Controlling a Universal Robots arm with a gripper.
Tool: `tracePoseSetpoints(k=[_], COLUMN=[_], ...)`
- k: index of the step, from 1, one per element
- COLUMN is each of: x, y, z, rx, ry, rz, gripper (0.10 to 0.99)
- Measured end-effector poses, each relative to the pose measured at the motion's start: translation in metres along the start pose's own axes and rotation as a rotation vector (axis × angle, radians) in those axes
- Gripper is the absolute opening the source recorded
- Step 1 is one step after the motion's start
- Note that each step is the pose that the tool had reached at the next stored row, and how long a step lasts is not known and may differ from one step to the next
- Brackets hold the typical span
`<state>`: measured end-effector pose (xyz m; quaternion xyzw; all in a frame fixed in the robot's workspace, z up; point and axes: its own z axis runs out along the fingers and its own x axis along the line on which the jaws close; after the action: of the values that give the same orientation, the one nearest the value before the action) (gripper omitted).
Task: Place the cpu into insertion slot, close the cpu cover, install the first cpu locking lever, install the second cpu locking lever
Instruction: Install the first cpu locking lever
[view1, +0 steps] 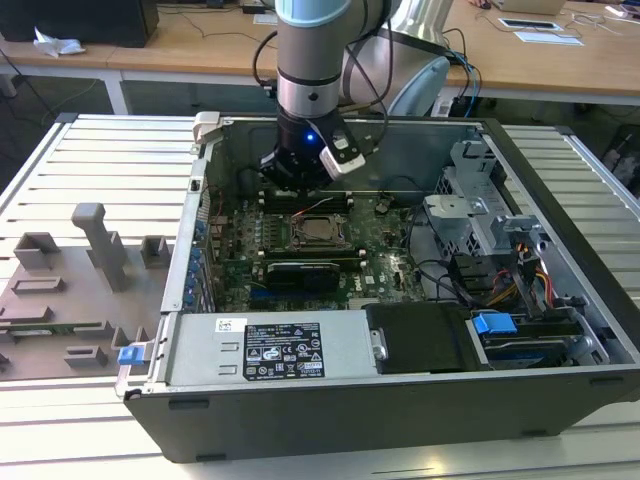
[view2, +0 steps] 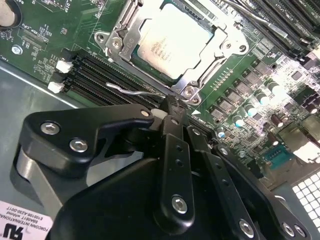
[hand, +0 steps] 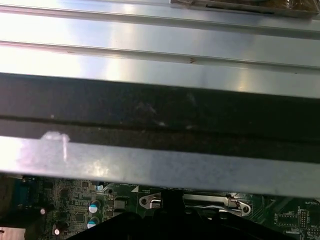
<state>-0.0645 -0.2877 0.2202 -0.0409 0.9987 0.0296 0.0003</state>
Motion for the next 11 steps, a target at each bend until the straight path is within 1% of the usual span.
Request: tracePoseSetpoints(k=[2,5,8,11], x=[-0.0008,-0.0039,-0.0099,-0.0188], y=[0.0,0.0002,0.0014,0.0041], z=[0.001,0.002,0.0032,0.0054], rx=[0.0,0.0,0.0,0.0], ry=[0.0001,0.0001,0.0006,0.0014], rz=[0.0,0.0,0.0,0.0], gripper=[0.106,0.106,0.106,0.106])
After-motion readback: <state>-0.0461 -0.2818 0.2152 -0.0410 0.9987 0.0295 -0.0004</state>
